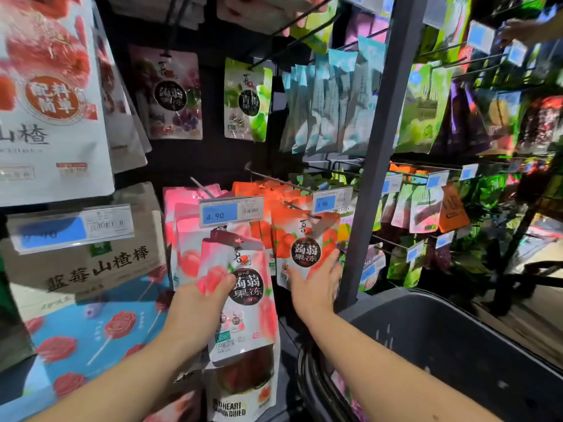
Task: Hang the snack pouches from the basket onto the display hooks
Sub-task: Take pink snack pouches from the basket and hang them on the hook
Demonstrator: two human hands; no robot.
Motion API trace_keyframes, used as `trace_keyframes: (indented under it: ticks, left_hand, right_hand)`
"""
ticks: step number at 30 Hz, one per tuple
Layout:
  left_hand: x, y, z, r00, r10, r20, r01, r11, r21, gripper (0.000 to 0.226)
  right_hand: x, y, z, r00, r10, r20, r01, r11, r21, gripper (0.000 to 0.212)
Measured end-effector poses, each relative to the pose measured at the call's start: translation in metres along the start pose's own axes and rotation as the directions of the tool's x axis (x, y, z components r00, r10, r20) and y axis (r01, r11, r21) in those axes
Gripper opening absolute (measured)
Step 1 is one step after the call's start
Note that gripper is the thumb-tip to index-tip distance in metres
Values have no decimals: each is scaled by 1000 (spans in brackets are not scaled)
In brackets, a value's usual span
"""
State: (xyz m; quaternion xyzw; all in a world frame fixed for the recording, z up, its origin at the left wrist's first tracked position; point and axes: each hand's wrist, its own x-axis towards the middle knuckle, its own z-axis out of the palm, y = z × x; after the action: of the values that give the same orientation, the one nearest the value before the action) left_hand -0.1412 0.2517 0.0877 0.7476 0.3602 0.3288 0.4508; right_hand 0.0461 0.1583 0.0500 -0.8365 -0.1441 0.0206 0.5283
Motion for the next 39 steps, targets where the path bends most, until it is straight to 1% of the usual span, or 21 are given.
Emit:
trace_keyframes:
  ticks: [1, 4, 6, 9, 12, 14, 17, 18, 19, 21, 23, 25, 27, 28, 29, 31, 33, 35, 36, 38, 39]
  left_hand:
    - [0, 1, 1, 1000, 11, 3, -11, 1000, 4, 42]
    - [-3, 1, 1, 1000, 22, 0, -22, 1000, 3, 43]
    - [-3, -1, -3, 1000, 20, -11, -20, 1000, 14, 46]
    - [-3, -6, -10, 999, 29, -17, -27, 996, 82, 51]
    - [-2, -10, -19, 999, 20, -39, -17, 997, 72, 54]
    - [-2, -9, -24, 999, 8, -49, -4, 997, 79, 53]
    - [-8, -5, -31, 999, 2, -39, 1, 998, 70, 47]
    - [-11, -4, -33, 999, -7, -37, 9, 998, 68, 47]
    - [-14, -4, -34, 999, -22, -42, 24, 998, 60, 48]
    - [-20, -3, -37, 997, -50, -51, 52, 997, 50, 48]
    - [-25, -1, -37, 997, -61, -53, 63, 997, 45, 45]
    - [-31, 2, -36, 996, -72, -58, 72, 997, 2, 41]
    - [-35, 4, -33, 995, -86, -53, 83, 994, -66, 38]
    - [-37, 5, -31, 994, -97, -45, 93, 992, -88, 37]
    - [-39, 6, -30, 994, -108, -36, 103, 989, -107, 37]
    - [-42, 8, -28, 993, -115, -6, 113, 983, -148, 33]
    - [-46, 10, -31, 996, -89, 24, 92, 979, -183, 26]
    - [-49, 10, -33, 996, -70, 54, 79, 977, -199, 24]
    - [-49, 8, -35, 996, -65, 58, 75, 980, -185, 25]
    - [-49, 6, -40, 997, -64, 49, 71, 984, -162, 26]
    - [-49, 4, -43, 996, -70, 61, 80, 979, -186, 25]
  right_hand:
    - [-2, -1, 1, 999, -35, 11, 35, 999, -22, 108]
    - [6, -4, 5, 998, -60, 0, 59, 996, -73, 110]
    - [16, -4, 9, 996, -85, -17, 81, 984, -160, 107]
    - [37, -2, 12, 995, -101, -3, 97, 963, -250, 97]
    - [53, -7, 6, 996, -74, 56, 87, 954, -287, 85]
    - [51, -15, -1, 995, -25, 100, 57, 943, -327, 91]
    - [27, -27, -11, 988, 63, 140, -10, 938, -347, 106]
    - [15, -30, -14, 986, 75, 147, -22, 942, -336, 107]
    - [3, -33, -17, 986, 69, 151, -17, 946, -323, 103]
    - [-20, -35, -20, 988, 0, 151, 49, 947, -317, 86]
    - [-44, -41, -25, 982, -72, 176, 119, 954, -275, 69]
    - [-68, -50, -32, 970, -116, 215, 150, 977, -152, 55]
    - [-89, -59, -37, 958, -133, 256, 138, 990, -2, 43]
    - [-99, -60, -39, 948, -135, 288, 127, 991, 46, 37]
    - [-106, -60, -40, 936, -138, 324, 122, 990, 70, 35]
    - [-114, -54, -39, 909, -142, 392, 119, 990, 82, 47]
    - [-122, -48, -42, 879, -138, 457, 98, 989, 110, 61]
    - [-123, -45, -44, 844, -142, 517, 73, 986, 152, 78]
    - [-123, -45, -45, 831, -154, 535, 76, 983, 166, 80]
    - [-124, -48, -47, 812, -207, 546, 123, 975, 187, 72]
    - [-126, -50, -46, 818, -237, 524, 155, 968, 197, 68]
